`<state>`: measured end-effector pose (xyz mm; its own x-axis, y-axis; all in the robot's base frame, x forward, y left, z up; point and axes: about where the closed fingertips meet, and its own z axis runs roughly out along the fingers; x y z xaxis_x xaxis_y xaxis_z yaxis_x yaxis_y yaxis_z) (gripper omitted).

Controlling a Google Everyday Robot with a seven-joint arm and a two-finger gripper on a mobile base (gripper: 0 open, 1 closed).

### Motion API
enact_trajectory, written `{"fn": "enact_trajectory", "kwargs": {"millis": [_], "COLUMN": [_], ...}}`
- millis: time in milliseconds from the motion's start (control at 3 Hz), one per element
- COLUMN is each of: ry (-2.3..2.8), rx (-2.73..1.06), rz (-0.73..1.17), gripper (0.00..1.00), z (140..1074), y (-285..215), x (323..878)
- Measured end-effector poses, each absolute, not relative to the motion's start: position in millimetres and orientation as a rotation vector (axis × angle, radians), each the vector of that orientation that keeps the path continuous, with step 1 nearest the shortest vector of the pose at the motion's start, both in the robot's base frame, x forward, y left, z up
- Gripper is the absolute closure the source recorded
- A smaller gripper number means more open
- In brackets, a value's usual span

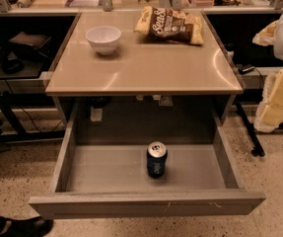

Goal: Pick pepsi can from top drawer and place on counter

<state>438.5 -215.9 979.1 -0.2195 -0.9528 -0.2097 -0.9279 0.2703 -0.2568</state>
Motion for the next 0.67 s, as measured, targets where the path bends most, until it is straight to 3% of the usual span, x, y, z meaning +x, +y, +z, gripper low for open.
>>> {"fn": "enact_trajectory", "kwargs": {"millis": [667], "ry": [2.234], "rx": [-1.679], "rz": [-0.091], "gripper": [0.00], "z": [972.5], "y": [-220.4], "x": [443.3]}}
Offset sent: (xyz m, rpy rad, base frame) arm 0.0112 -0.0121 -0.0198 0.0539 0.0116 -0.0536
